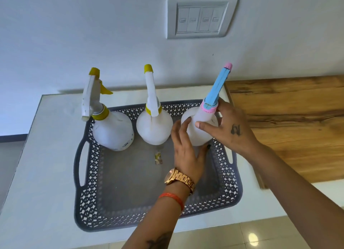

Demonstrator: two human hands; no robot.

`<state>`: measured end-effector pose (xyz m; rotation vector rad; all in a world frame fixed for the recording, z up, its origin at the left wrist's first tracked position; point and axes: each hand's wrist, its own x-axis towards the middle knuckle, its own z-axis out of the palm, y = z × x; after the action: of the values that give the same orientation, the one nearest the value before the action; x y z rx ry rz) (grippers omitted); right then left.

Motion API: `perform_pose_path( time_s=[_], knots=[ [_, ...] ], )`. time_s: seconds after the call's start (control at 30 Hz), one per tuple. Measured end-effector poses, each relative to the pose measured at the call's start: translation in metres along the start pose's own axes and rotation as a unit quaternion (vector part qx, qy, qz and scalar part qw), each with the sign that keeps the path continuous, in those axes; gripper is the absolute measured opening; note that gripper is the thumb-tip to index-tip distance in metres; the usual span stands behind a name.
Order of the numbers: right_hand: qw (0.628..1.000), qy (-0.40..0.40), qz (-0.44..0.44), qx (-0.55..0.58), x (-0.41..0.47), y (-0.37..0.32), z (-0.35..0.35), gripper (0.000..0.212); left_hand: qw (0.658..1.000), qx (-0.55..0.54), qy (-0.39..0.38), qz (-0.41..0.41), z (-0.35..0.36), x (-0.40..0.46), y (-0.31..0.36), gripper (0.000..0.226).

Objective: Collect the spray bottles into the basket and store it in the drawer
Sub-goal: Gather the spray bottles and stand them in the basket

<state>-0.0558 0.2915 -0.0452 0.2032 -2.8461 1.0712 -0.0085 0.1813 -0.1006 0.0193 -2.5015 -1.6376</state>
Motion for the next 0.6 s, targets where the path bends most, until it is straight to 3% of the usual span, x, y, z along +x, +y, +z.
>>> perform_pose_path(
  time_s=[0.3,0.6],
  knots=[
    [0.999,-0.043,-0.002,0.022,0.013,0.007,0.01,0.054,0.998,0.023,-0.053,-0.027,0.005,0.0,-0.01,0.097],
    [0.998,-0.055,-0.007,0.016,0.016,0.008,0.013,0.055,0.995,0.027,-0.094,-0.024,0.009,-0.001,-0.004,0.107]
  ],
)
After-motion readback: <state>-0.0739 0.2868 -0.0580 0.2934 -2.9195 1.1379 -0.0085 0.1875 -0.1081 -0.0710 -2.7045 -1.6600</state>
